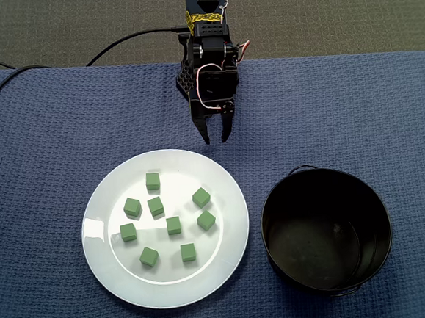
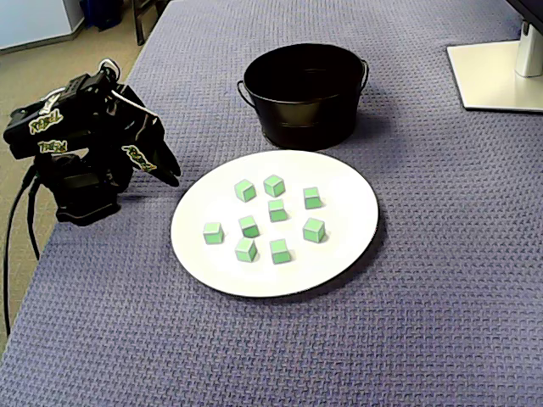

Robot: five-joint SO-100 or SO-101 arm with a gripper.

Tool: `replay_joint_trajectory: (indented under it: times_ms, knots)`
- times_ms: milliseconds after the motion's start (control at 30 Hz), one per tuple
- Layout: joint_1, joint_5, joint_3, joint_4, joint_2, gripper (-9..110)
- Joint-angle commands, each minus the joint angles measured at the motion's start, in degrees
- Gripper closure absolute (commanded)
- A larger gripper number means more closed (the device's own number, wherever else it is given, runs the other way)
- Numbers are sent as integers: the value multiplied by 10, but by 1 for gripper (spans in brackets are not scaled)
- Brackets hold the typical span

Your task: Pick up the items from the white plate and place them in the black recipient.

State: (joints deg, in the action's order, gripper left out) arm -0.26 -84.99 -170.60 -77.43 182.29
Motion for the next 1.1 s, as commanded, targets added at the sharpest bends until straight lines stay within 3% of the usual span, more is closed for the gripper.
replay_joint_trajectory:
  times_ms: [0,367,600,900,1067]
  knots:
    - [-23,52,62,-106,-80,79]
    - [-7,76,111,-93,-127,78]
    - [69,199,323,-57,-312,76]
    - [173,425,437,141,-491,72]
    - [170,487,549,91,-642,63]
